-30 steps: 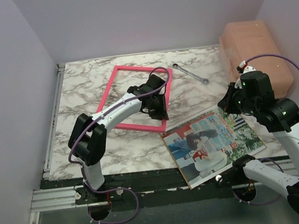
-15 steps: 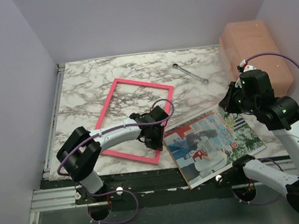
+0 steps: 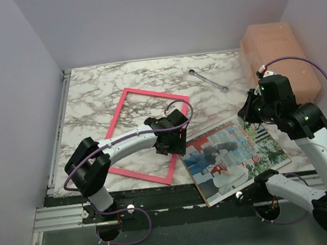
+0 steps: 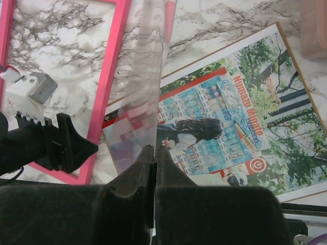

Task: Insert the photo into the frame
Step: Move the photo frame to the center of the board, then turn over the photo frame at the center of the board.

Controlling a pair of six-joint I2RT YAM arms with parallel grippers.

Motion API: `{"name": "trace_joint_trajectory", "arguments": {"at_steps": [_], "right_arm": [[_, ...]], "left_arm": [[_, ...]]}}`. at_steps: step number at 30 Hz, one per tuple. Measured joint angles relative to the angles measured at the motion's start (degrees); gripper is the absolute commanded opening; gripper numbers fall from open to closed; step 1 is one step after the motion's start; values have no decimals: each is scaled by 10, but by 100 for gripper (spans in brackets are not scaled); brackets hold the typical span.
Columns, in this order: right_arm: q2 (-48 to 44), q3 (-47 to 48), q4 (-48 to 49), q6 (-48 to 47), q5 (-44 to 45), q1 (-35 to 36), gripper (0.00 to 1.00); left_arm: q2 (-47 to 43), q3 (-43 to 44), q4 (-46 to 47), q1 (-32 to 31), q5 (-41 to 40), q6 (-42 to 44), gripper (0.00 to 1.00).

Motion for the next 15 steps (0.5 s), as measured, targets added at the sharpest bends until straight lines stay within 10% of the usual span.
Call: {"name": "trace_joint_trajectory", "arguments": {"at_steps": [15], "right_arm": [[1, -22, 0, 0, 0, 0, 0]], "left_arm": [[141, 111, -33, 12, -67, 14, 37]]}}
